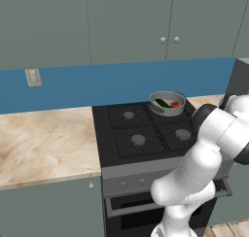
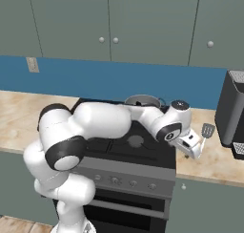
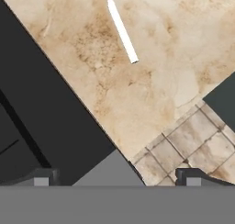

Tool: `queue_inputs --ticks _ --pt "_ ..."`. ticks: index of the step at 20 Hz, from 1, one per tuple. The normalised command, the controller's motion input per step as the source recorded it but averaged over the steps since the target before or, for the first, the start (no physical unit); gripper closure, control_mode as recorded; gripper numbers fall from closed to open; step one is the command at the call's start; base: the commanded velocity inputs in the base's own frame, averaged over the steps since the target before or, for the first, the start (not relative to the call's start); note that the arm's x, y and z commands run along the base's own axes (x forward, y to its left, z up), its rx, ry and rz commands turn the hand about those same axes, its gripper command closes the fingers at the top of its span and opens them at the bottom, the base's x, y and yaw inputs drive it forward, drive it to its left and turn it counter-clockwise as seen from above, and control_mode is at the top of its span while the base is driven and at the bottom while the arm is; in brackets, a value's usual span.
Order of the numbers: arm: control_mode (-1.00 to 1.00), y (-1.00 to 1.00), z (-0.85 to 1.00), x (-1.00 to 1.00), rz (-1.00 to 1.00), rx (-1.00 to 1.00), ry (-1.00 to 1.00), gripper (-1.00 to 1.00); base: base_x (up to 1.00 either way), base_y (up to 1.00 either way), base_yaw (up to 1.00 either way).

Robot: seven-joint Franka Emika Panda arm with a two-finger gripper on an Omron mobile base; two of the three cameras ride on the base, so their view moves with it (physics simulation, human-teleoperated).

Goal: Put the cucumber and bell pepper in the pot. Retrieve the spatula and lightly stir the vegetables in the pot.

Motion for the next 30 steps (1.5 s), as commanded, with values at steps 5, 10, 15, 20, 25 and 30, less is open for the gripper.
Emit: queue_inputs --ticks 5,10,15,20,25,30 --pt "-1.0 -0.38 0.0 0.1 0.0 0.02 0.01 -1.0 0.0 0.0 0.0" --pt "-1.0 -0.27 0.0 0.13 0.0 0.03 0.0 -1.0 0.0 0.0 0.0" --pt "-1.0 -0.13 -0.01 0.17 0.03 0.02 0.0 -1.0 0.0 0.0 0.0" --pt "-1.0 -0.02 -0.05 0.22 0.11 0.02 0.0 -1.0 0.0 0.0 0.0" --pt "-1.0 -0.01 -0.08 0.28 0.13 0.01 0.0 -1.0 0.0 0.0 0.0" --pt "-1.0 -0.02 -0.05 0.24 0.1 0.01 0.0 -1.0 0.0 0.0 0.0"
